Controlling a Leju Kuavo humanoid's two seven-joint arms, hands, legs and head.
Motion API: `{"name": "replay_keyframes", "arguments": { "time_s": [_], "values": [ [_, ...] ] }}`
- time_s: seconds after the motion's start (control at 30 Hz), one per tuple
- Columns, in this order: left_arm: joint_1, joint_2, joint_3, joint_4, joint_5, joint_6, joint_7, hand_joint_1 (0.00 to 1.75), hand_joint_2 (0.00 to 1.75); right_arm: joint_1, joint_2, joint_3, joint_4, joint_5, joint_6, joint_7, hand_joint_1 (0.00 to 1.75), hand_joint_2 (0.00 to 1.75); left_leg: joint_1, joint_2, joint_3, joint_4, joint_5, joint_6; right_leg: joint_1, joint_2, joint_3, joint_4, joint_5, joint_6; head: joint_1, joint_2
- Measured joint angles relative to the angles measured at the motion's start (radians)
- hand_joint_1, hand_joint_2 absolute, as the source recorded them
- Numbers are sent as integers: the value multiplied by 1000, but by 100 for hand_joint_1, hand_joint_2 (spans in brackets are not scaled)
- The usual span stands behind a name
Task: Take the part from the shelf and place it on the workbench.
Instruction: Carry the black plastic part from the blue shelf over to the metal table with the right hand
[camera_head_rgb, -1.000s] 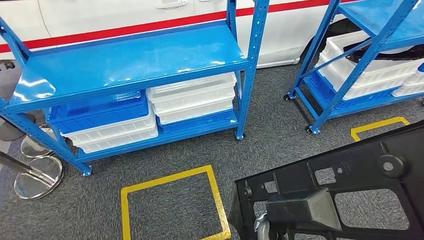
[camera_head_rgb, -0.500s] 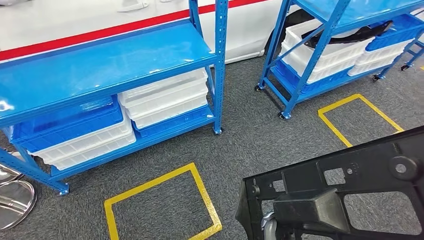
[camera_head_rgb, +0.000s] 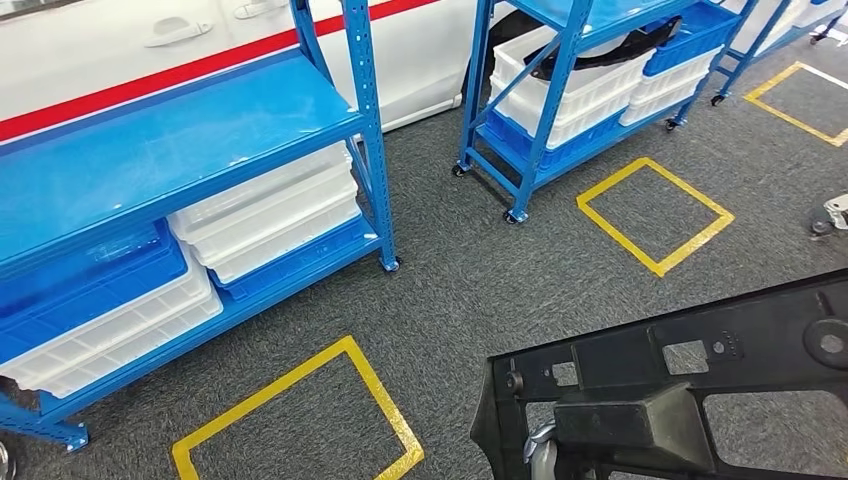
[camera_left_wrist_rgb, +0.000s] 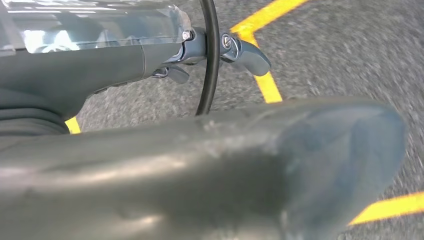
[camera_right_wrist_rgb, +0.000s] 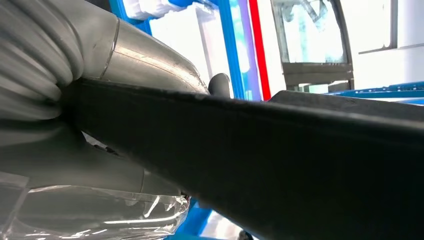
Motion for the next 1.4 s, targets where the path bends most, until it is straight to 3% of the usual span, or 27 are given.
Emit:
{"name": "replay_keyframes", "arguments": {
  "time_s": [0.03,0.1,0.17,0.23,0.27,0.33,0.4,0.47,0.53,0.6,0.63,0.67,0.73,0.77,0.8,0.83,0.9,0.97,1.03,1.1,1.13,1.2,1.23,1.3,1.33,1.37,1.4],
  "values": [
    [0,0,0,0,-1,0,0,0,0,2,1,0,0,1,0,0,175,175,-3,-2,1,-3,-2,4,0,11,-4,-1,4,8,0,0],
    [-3,-2,0,1,-2,0,0,0,0,7,1,0,0,1,-1,0,175,175,-3,23,1,-8,6,19,-3,21,-11,-1,10,22,0,0],
    [-3,-5,0,1,-2,-2,1,0,0,9,1,0,-1,1,0,0,175,175,-1,52,1,-16,16,35,-1,-25,-37,45,-22,28,1,0],
    [1,-5,0,1,-2,-3,5,0,0,8,1,-1,-2,2,1,0,175,175,-5,83,-3,-18,19,43,1,-83,-93,165,-92,31,1,0],
    [3,-5,0,1,-3,-3,8,0,0,7,1,-1,-2,3,2,0,175,175,-8,99,-6,-18,19,44,0,-94,-121,226,-119,32,1,0],
    [5,-5,1,1,-4,-4,10,0,0,7,1,-1,-2,4,1,0,175,175,-12,130,-8,-17,19,44,0,-102,-130,264,-120,32,1,0],
    [2,-6,1,1,-5,-5,10,0,0,7,1,-2,-2,6,-1,0,175,175,-15,155,-6,-17,17,43,3,-122,-64,159,-65,23,1,0],
    [0,-8,1,2,-10,-6,10,0,0,5,1,-1,-5,7,-7,0,175,175,-20,174,-2,-16,12,37,14,-172,8,34,-32,7,1,0],
    [-1,-10,0,2,-19,-6,3,0,0,4,1,-1,-14,6,-16,0,175,175,-23,194,2,-14,9,29,26,-193,27,-9,-31,-4,1,0],
    [-3,-11,-1,2,-32,-5,-15,0,0,11,1,-2,-30,0,-18,0,175,175,-23,208,8,-14,5,19,24,-168,25,-14,-25,-11,1,0],
    [-5,-11,-2,2,-38,-5,-24,0,0,16,1,-2,-38,-5,-12,0,175,175,-22,198,8,-10,-2,13,20,-157,25,-19,-22,-15,1,0],
    [-6,-11,-3,2,-42,-4,-31,0,0,21,1,-4,-46,-10,2,0,175,175,-20,172,0,14,-23,7,16,-146,25,-23,-18,-20,0,0],
    [-4,-11,-3,2,-47,-2,-42,0,0,31,1,-18,-55,-24,39,0,175,175,-14,110,-46,125,-90,-2,11,-122,23,-26,-13,-27,0,0],
    [-1,-12,-3,2,-48,-6,-54,0,0,37,1,-30,-59,-33,51,0,175,175,-12,93,-78,197,-124,-6,10,-108,21,-25,-11,-29,0,0],
    [3,-14,-3,2,-48,-12,-69,0,0,44,1,-44,-62,-42,56,0,175,175,-11,88,-101,249,-139,-8,10,-93,19,-23,-11,-29,0,0],
    [6,-18,-3,2,-46,-19,-86,0,0,51,1,-57,-66,-50,53,0,175,175,-10,86,-111,268,-133,-9,10,-79,18,-21,-10,-29,0,0],
    [11,-24,-3,2,-41,-29,-107,0,0,62,1,-77,-74,-58,49,0,175,175,-6,78,-77,188,-69,-10,8,-47,17,-13,-11,-26,0,0],
    [12,-30,-3,2,-38,-32,-113,0,0,66,2,-89,-81,-60,49,0,175,175,-1,37,-22,59,-13,-5,8,-20,12,-2,-13,-18,0,0],
    [13,-33,-3,2,-38,-43,-109,0,0,69,4,-96,-87,-61,46,0,175,175,-2,11,-3,5,-6,3,7,2,3,4,-10,-4,1,0],
    [15,-34,-2,2,-38,-67,-101,0,0,73,4,-101,-94,-61,38,0,175,175,-4,27,-3,-1,-3,15,4,19,-5,2,-4,10,1,0],
    [18,-31,-2,2,-38,-81,-100,0,0,76,4,-103,-98,-61,34,0,175,175,-3,38,-1,-6,2,23,4,8,-9,6,-7,14,1,0],
    [29,-22,-1,2,-43,-105,-111,0,0,79,4,-106,-104,-54,25,0,175,175,0,64,3,-18,11,37,7,-46,-38,64,-47,19,1,0],
    [37,-16,-1,2,-47,-113,-121,0,0,79,4,-105,-105,-47,20,0,175,175,-2,78,3,-20,13,40,7,-77,-65,122,-81,20,1,0],
    [50,-5,-1,2,-63,-116,-143,0,0,79,4,-102,-105,-27,5,0,175,175,-4,107,0,-20,13,42,4,-97,-124,248,-138,25,1,0],
    [53,-1,-1,2,-75,-108,-146,0,0,79,4,-99,-105,-18,-2,0,175,175,-5,121,-1,-20,13,41,2,-100,-137,277,-141,27,1,0],
    [54,3,-3,2,-91,-93,-142,0,0,79,4,-95,-105,-13,-7,0,175,175,-5,134,-1,-19,11,40,1,-104,-129,267,-126,28,1,0],
    [53,6,-6,2,-108,-74,-132,0,0,78,4,-91,-105,-10,-10,0,175,175,-5,145,1,-19,9,38,0,-111,-100,218,-96,27,1,0]
  ]
}}
